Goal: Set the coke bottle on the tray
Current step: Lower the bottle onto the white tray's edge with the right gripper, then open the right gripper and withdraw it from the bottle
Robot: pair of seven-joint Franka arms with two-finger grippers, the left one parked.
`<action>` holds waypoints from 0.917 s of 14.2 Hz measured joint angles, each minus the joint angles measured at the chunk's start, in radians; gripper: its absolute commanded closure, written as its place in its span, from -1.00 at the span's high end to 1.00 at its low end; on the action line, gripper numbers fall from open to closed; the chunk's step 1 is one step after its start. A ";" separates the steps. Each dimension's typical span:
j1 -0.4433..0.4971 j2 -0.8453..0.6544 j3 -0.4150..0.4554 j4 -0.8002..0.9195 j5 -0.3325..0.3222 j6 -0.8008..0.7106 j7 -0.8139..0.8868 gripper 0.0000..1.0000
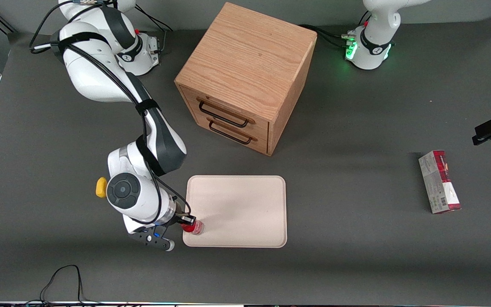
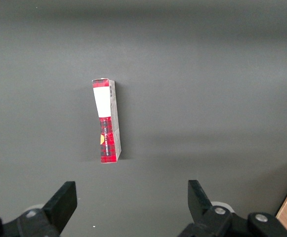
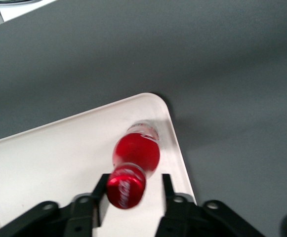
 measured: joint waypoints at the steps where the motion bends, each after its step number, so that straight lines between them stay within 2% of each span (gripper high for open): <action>1: 0.000 0.000 0.000 0.002 -0.003 0.000 0.000 1.00; 8: -0.003 -0.005 -0.004 0.027 -0.009 -0.016 0.000 1.00; 11: -0.032 -0.061 -0.006 0.040 -0.004 -0.171 -0.078 1.00; 13: -0.076 -0.131 -0.009 0.032 0.032 -0.302 -0.185 1.00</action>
